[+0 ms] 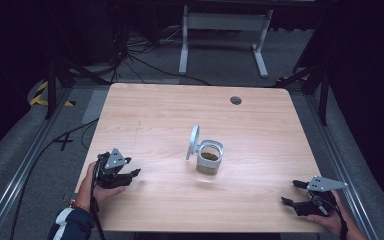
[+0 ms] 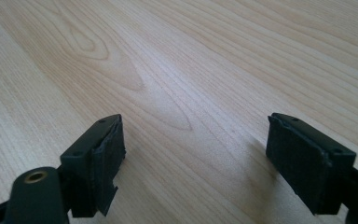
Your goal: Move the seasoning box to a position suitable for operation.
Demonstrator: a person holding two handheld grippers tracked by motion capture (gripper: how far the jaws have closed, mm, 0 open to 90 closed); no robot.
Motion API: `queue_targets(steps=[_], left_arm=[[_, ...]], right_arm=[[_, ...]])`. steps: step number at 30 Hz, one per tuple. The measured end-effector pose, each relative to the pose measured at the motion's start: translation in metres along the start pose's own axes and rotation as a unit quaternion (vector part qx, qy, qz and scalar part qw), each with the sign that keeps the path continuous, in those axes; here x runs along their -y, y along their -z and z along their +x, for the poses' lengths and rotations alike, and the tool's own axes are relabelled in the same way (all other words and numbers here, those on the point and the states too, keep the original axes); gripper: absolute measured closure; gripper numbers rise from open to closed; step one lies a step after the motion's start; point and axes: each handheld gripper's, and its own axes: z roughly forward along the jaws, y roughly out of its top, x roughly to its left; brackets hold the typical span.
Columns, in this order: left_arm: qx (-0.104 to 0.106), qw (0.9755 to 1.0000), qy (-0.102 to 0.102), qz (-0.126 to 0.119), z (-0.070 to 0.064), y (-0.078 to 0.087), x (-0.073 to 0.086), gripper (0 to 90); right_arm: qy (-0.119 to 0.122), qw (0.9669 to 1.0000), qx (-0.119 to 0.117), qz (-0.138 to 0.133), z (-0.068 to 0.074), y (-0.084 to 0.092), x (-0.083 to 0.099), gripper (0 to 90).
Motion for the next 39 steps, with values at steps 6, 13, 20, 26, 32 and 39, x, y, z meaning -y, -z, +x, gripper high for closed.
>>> queue_targets(steps=[6, 13, 20, 26, 32, 39], left_arm=[[-0.006, 0.9997, -0.009, -0.024, 0.002, 0.008, -0.02, 54.1], [-0.006, 0.9986, -0.029, -0.044, -0.003, 0.008, -0.042, 65.4], [0.0, 0.9978, -0.042, -0.052, -0.01, 0.0, -0.066, 80.8], [0.011, 0.9967, -0.049, -0.064, -0.012, -0.004, -0.079, 88.3], [0.015, 0.9954, -0.061, -0.072, -0.017, -0.01, -0.095, 89.9], [0.023, 0.9939, -0.077, -0.075, -0.024, -0.016, -0.112, 90.0]], right_arm=[[0.0, 1.0, 0.0, 0.0, 0.0, 0.0, 0.0, 19.3], [0.0, 1.0, 0.0, 0.0, 0.0, 0.0, 0.0, 19.3], [0.0, 1.0, 0.0, 0.0, 0.0, 0.0, 0.0, 19.3], [0.0, 1.0, 0.0, 0.0, 0.0, 0.0, 0.0, 19.3], [0.0, 1.0, 0.0, 0.0, 0.0, 0.0, 0.0, 19.3], [0.0, 1.0, 0.0, 0.0, 0.0, 0.0, 0.0, 19.3]])
